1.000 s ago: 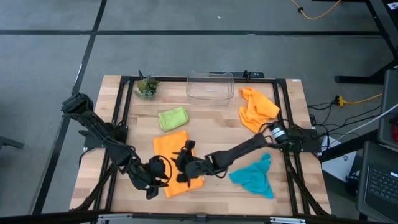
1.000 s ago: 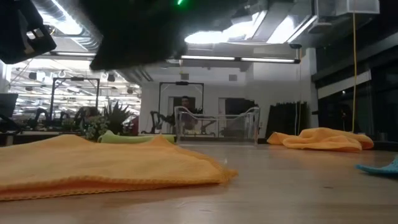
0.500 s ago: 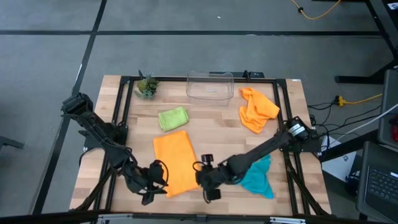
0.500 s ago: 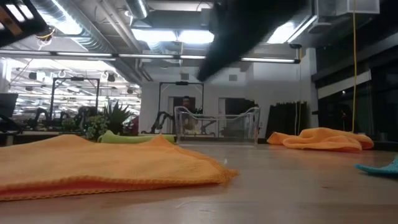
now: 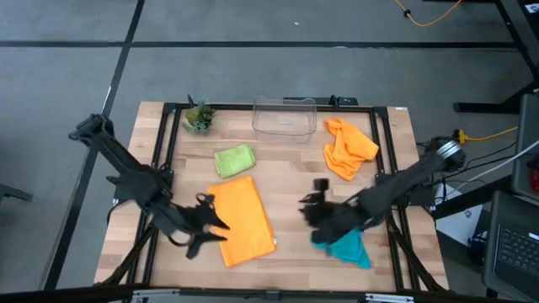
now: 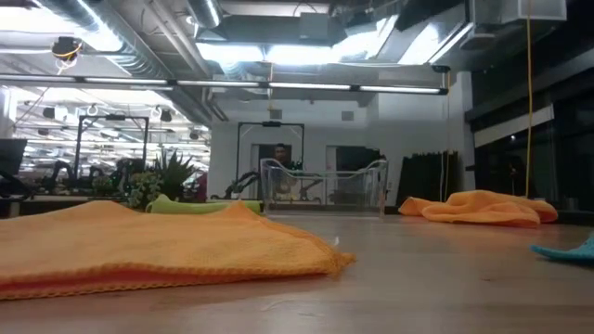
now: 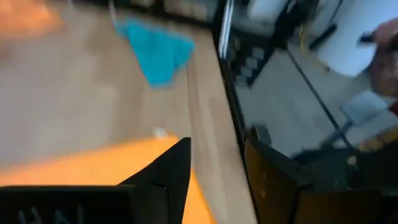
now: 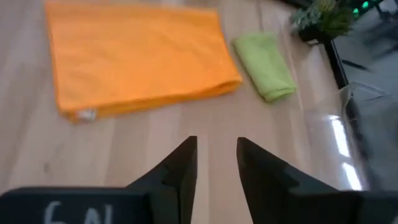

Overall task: Fold microfiber towels
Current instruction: Fold the bottom microfiber cloth

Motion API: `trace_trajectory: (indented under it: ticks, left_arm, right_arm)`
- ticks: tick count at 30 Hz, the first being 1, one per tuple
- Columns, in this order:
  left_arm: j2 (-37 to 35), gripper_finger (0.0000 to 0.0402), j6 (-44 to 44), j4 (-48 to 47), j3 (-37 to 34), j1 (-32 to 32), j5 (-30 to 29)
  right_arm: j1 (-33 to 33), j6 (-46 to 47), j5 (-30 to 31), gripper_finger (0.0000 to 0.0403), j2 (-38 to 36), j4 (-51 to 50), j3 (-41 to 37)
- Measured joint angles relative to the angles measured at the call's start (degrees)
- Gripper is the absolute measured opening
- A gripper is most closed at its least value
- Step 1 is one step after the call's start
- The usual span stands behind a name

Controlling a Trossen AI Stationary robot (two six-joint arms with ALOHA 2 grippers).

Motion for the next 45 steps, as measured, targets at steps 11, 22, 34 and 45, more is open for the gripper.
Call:
trace_trajectory:
  ticks: [11,22,34,45]
  left_arm:
    - [-14.8,0.0145,14.9,-6.8,0.0,5.2,-8.7]
    - [-8.1,0.0143,4.0,-8.4,0.0,3.2,-2.4]
    - [14.3,0.0142,-7.4,-8.0,6.1,-6.7,-2.6]
    - [26.9,0.0219,-14.7,-8.3,10.5,-5.9,4.7]
  right_arm:
    - [-6.0,-2.4,-0.2,0.0116,-29.6,42.8,-36.0]
    - [-6.4,-1.0,-7.1,0.0116,-26.9,53.4,-38.3]
    - [-6.1,-2.1,-16.7,0.0121,-3.0,53.9,-21.5]
    - [-6.1,-0.7,-20.7,0.0236,14.9,40.3,-5.3]
